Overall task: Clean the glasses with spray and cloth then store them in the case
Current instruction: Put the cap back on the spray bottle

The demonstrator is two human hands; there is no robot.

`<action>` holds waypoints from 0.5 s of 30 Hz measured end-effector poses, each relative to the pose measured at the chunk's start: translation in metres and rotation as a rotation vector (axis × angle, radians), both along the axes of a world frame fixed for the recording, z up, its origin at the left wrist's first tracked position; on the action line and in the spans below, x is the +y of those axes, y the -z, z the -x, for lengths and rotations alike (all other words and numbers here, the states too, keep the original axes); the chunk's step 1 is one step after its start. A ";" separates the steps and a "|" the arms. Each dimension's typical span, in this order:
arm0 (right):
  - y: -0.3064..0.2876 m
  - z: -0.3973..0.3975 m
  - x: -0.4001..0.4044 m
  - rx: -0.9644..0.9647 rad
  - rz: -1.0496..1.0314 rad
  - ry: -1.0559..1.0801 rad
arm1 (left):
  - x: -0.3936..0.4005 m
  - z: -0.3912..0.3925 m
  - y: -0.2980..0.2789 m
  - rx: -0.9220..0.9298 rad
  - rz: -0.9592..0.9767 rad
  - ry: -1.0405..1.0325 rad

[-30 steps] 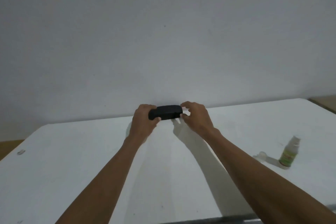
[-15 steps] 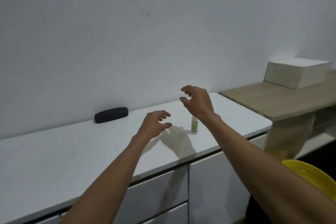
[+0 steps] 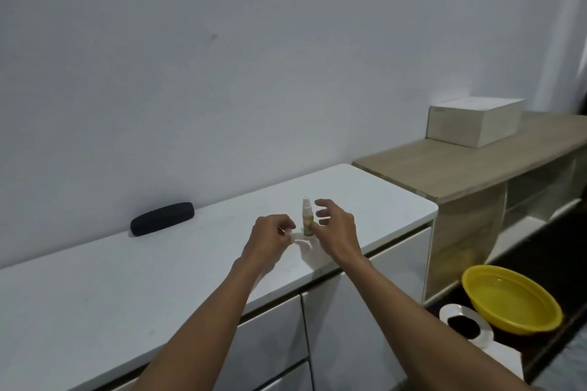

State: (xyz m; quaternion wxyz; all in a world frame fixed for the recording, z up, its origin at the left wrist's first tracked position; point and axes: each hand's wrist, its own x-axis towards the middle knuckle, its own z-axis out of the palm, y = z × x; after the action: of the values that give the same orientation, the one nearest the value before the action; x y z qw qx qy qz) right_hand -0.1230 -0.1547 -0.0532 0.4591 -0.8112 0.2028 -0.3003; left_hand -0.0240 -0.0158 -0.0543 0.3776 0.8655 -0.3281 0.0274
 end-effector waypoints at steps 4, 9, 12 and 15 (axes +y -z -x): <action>0.004 -0.010 0.002 -0.033 -0.035 -0.017 | 0.007 -0.004 -0.003 0.062 0.048 0.027; 0.008 -0.017 0.005 -0.071 -0.076 -0.037 | 0.007 -0.005 -0.029 0.069 0.380 -0.030; 0.009 -0.019 0.005 -0.069 -0.077 -0.040 | 0.001 -0.006 -0.049 0.076 0.539 -0.032; 0.010 -0.021 0.001 -0.060 -0.066 -0.047 | -0.010 -0.003 -0.060 0.055 0.534 0.018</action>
State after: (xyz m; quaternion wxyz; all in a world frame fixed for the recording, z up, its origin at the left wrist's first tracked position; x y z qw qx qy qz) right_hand -0.1025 -0.1537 -0.0636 0.4985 -0.7907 0.1796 -0.3067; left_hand -0.0214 -0.0256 0.0059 0.6013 0.7329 -0.3064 0.0862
